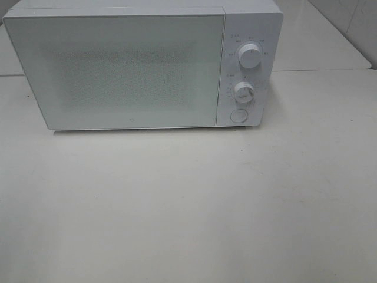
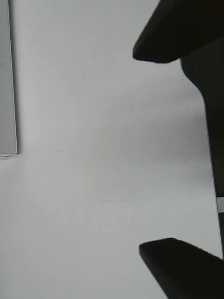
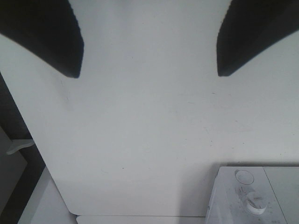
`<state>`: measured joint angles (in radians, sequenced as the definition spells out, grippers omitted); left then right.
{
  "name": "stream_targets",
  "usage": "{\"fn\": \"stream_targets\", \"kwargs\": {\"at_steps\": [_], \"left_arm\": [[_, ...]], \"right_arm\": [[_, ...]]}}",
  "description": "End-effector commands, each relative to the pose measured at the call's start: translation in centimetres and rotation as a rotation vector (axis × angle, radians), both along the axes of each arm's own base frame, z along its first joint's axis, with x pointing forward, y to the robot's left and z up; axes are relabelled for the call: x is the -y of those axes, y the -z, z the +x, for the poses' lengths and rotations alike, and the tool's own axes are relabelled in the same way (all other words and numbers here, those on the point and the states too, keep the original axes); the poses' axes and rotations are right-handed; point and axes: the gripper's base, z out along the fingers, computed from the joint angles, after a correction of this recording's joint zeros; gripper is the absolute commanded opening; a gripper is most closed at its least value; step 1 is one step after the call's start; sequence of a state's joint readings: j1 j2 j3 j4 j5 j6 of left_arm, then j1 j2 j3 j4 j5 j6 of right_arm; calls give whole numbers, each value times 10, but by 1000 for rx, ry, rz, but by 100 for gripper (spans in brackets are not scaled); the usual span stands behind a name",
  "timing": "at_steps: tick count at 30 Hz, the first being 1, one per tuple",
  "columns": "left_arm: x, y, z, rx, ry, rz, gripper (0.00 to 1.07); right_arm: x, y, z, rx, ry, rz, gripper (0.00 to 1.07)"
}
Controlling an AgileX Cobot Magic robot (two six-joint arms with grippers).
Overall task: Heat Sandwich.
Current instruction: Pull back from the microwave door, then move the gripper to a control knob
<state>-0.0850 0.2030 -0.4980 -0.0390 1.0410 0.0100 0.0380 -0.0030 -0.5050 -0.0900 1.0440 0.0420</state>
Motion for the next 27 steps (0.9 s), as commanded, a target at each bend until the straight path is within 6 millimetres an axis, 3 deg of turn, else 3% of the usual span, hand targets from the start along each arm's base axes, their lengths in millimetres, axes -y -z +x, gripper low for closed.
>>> {"fn": "stream_targets", "kwargs": {"at_steps": [1, 12, 27], "left_arm": [[0, 0, -5, 39, -11, -6, 97], [-2, -2, -36, 241, -81, -15, 97], [-2, -2, -35, 235, -81, -15, 97]], "right_arm": [[0, 0, -4, 38, 2, -1, 75], [0, 0, -4, 38, 2, -1, 75], [0, -1, -3, 30, 2, -1, 75]]}}
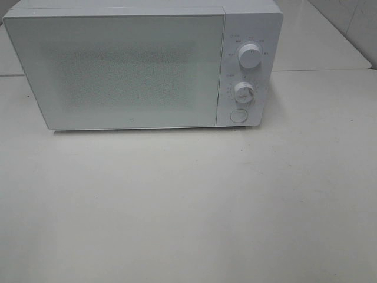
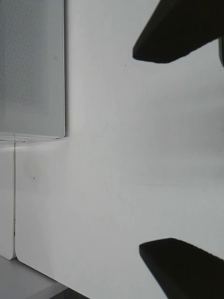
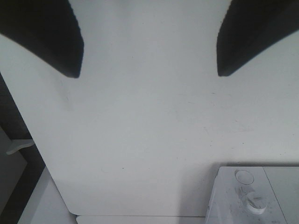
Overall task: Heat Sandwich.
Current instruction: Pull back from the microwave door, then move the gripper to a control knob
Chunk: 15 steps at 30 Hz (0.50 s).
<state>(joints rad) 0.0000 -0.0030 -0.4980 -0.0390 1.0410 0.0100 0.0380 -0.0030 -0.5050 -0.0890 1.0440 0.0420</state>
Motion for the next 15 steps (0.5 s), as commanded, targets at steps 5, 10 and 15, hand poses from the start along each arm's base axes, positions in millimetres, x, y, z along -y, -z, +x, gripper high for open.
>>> {"fn": "stream_targets", "kwargs": {"at_steps": [5, 10, 15], "left_arm": [[0, 1, -4, 29, 4, -4, 97], [0, 1, -4, 29, 4, -4, 97], [0, 1, -4, 29, 4, -4, 97]], "right_arm": [[0, -1, -3, 30, 3, -2, 75], [0, -1, -3, 30, 3, -2, 75], [0, -1, -3, 30, 3, -2, 75]]}}
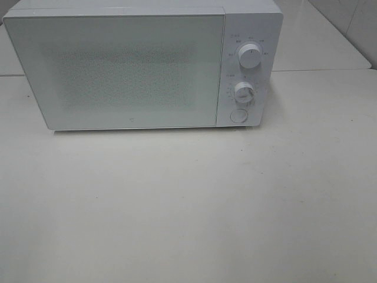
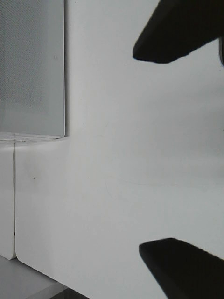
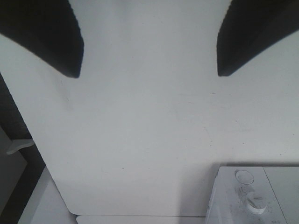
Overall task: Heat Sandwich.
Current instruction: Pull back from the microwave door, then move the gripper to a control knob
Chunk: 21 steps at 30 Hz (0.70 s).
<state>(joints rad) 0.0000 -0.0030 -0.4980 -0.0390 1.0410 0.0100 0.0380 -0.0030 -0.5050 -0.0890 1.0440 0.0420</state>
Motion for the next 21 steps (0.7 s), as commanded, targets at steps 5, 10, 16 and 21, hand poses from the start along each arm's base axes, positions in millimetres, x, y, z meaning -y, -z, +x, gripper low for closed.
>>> {"fn": "stream_targets", "kwargs": {"at_steps": [5, 10, 16, 21], "left_arm": [[0, 1, -4, 29, 4, -4, 97], [0, 1, -4, 29, 4, -4, 97], [0, 1, -4, 29, 4, -4, 97], [0, 1, -4, 29, 4, -4, 97]], "right_arm": [[0, -1, -3, 30, 3, -2, 75], [0, -1, -3, 30, 3, -2, 75], [0, -1, -3, 31, 3, -2, 75], [0, -1, -3, 33, 3, -2, 78]]}}
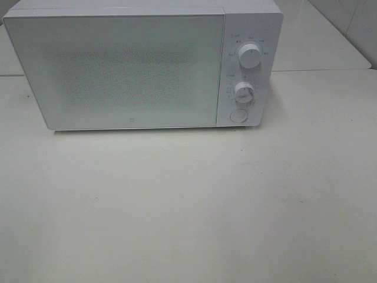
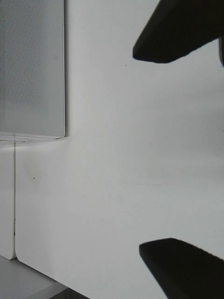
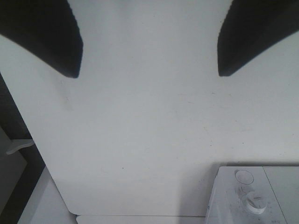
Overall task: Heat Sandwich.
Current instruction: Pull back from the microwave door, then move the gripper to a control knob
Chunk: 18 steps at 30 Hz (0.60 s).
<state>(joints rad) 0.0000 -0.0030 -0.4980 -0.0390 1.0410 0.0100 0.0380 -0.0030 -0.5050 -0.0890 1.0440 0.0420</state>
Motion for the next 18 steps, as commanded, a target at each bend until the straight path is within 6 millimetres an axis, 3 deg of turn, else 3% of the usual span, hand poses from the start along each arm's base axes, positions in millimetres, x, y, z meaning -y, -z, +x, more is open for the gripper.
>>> {"fn": "stream_targets", "kwargs": {"at_steps": [1, 9, 18], "left_arm": [[0, 1, -4, 29, 4, -4, 97], [0, 1, -4, 29, 4, -4, 97], [0, 1, -4, 29, 4, -4, 97]], "right_arm": [[0, -1, -3, 33, 3, -3, 79], [0, -9, -2, 67, 1, -2, 79], [-2, -23, 29, 60, -10, -9, 77]]}}
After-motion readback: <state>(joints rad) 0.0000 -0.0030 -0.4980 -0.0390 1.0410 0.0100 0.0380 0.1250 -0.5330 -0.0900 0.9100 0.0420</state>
